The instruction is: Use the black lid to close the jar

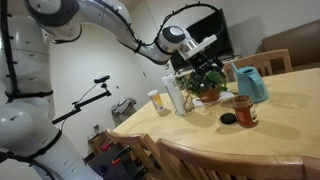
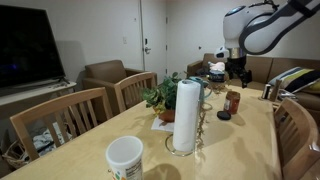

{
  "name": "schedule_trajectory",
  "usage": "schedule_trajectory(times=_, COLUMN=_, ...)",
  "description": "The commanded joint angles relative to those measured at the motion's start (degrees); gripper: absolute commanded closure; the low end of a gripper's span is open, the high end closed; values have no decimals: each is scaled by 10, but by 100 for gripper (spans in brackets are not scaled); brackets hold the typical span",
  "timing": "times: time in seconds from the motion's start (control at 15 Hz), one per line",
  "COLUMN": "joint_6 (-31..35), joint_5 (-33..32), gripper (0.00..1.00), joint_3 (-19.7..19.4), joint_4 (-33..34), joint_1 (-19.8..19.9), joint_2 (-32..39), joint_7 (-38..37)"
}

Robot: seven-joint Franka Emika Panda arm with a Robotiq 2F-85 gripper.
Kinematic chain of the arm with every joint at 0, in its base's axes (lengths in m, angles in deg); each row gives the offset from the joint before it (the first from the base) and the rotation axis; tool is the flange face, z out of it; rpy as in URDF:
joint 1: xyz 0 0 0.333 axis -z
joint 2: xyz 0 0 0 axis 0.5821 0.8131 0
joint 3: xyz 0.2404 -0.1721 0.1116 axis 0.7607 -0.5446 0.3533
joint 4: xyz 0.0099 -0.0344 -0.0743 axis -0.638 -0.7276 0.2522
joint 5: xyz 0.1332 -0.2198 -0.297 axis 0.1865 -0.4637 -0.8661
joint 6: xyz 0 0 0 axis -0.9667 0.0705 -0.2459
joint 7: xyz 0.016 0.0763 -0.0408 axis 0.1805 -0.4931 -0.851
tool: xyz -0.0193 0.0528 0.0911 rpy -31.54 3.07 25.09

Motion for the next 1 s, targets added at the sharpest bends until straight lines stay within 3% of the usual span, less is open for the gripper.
schedule_trajectory(times=0.0, joint_6=-10, joint_5=-31, gripper=0, joint_3=7, joint_4=10, joint_1=-11, joint_2=27, joint_7=-11)
schedule_trajectory(times=0.8, joint_6=-13, joint_5=-75, gripper=0, joint_3=21, joint_4=60, joint_1=-14, joint_2=114, joint_7=1)
schedule_trajectory(times=0.93, joint_6=-3, joint_5=-71, gripper=0, joint_3=24, joint_4=41, joint_1=-11, joint_2=105, joint_7=-3)
